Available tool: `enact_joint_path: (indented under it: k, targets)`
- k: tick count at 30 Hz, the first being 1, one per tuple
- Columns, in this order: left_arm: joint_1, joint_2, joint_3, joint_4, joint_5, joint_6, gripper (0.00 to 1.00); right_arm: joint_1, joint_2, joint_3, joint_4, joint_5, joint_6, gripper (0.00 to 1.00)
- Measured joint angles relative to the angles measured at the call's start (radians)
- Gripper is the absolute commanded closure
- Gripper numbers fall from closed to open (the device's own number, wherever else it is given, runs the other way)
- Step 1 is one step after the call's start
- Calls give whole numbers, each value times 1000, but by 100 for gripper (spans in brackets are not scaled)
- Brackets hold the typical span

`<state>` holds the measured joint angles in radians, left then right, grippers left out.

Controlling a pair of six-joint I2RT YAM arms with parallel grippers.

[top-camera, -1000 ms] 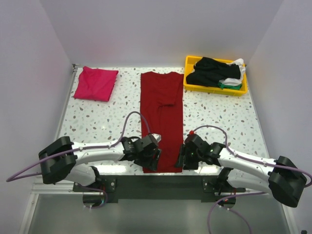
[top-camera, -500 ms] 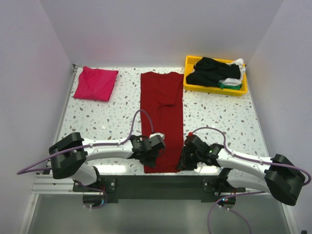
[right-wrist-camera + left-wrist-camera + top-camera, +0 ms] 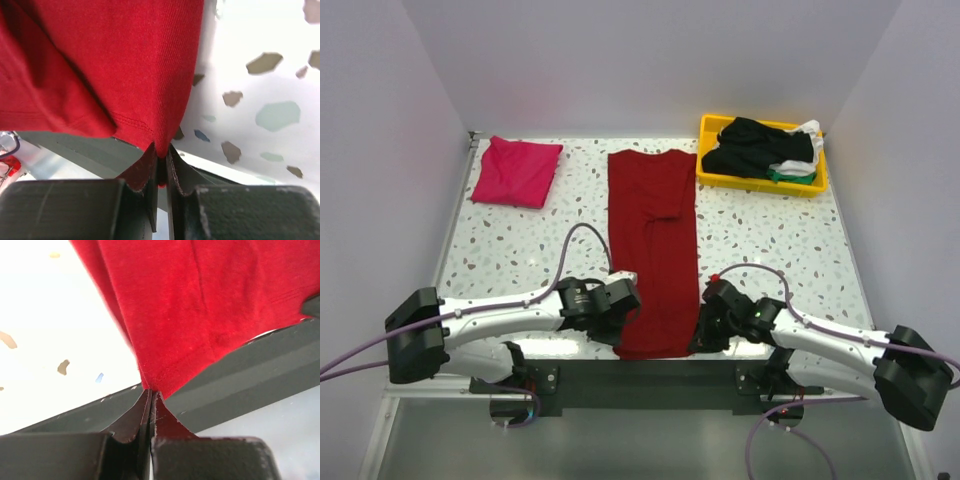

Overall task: Fold and stack the t-shirts
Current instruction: Fold the tshirt

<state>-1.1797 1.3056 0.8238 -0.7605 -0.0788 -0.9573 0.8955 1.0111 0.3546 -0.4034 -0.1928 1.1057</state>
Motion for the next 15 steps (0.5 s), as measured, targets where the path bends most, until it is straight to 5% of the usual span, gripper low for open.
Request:
enact_joint_path:
  k: [15]
  targets:
    - [-42, -154, -250, 36, 64, -193, 100, 5, -111, -79, 7, -85, 23, 100]
